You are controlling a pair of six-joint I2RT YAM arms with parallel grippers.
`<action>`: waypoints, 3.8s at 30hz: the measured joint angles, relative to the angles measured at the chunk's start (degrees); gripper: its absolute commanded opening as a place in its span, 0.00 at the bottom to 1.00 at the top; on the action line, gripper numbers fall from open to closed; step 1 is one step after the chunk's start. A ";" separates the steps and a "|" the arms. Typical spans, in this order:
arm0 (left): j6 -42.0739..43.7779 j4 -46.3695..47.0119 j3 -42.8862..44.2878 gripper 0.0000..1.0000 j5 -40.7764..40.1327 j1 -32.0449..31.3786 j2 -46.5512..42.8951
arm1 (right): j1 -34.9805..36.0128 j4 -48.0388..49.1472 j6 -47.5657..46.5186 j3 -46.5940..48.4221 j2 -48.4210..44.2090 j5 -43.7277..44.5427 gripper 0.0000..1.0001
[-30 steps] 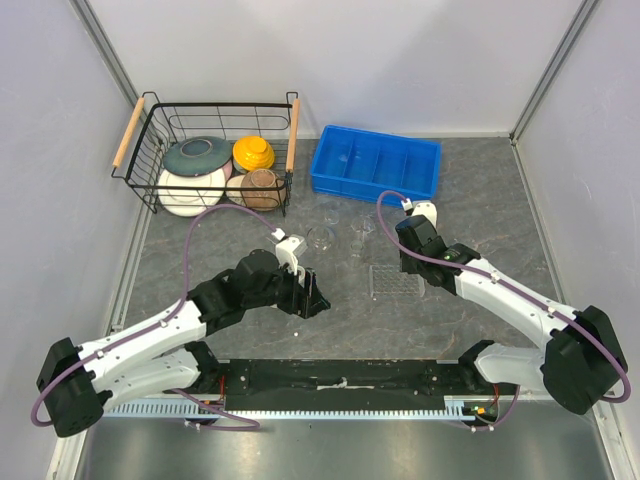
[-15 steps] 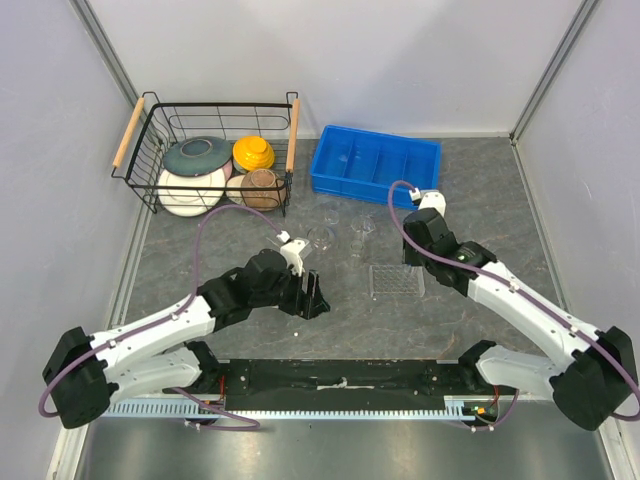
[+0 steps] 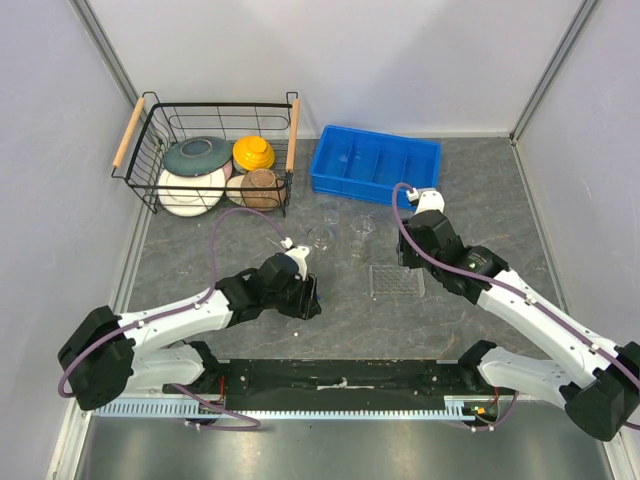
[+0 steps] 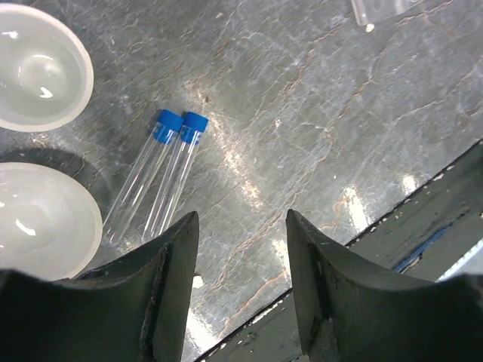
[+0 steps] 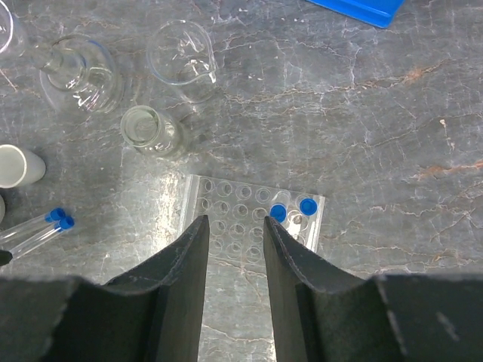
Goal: Organize the chemistry lab equipment
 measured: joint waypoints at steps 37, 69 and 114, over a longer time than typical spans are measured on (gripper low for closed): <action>-2.27 -0.26 4.81 0.02 -17.11 -9.51 15.85 | 2.38 -1.31 -0.35 -1.33 -3.43 -0.28 0.40; 4.11 9.62 6.51 0.02 15.10 -17.00 -2.10 | 2.73 1.01 0.37 -11.37 -19.67 -40.70 0.57; 3.04 28.65 -2.56 0.96 37.51 -6.16 -8.46 | 7.61 14.73 9.25 -15.19 -20.11 -54.69 0.00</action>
